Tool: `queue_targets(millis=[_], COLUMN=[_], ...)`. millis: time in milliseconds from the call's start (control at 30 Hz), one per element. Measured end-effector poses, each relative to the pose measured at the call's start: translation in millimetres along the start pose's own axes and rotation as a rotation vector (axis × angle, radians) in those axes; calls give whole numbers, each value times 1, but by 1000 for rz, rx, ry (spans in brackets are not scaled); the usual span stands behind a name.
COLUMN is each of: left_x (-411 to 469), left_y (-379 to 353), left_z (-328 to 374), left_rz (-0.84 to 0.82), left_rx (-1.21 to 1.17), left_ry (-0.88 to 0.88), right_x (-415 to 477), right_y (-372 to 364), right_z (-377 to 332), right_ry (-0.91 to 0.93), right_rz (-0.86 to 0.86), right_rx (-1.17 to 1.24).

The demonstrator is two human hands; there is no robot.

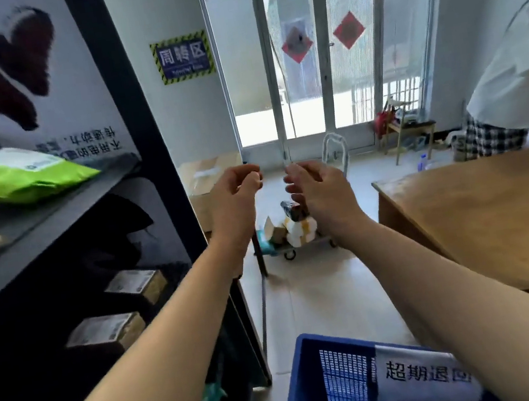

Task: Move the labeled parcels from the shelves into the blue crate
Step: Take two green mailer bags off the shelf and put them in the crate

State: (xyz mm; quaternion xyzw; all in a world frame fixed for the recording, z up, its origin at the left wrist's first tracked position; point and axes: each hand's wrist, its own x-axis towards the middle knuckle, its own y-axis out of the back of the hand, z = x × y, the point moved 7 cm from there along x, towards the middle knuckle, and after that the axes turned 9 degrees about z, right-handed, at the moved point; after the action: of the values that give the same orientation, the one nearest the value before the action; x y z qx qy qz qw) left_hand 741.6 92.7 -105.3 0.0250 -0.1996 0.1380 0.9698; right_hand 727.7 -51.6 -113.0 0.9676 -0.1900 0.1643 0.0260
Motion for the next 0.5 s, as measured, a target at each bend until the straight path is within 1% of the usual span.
queue_targets(millis=[67,200,267,500], left_x=[-6,-26,-41,-106], left_y=[9,32,43,60], left_z=[33,96,122,177], left_rz=[27,108,160,314], left_rx=[-29,-25,-59,-72], left_ry=[-45,-178,-228,-300], right_x=[-5,-25,-34,-72], right_y=[0,0,1,22], right_z=[-30,-85,-105,-153], right_ry=[46,134,156,208], right_rz=[-2,-54,-83,-202], right_rx=[50,160,211,363])
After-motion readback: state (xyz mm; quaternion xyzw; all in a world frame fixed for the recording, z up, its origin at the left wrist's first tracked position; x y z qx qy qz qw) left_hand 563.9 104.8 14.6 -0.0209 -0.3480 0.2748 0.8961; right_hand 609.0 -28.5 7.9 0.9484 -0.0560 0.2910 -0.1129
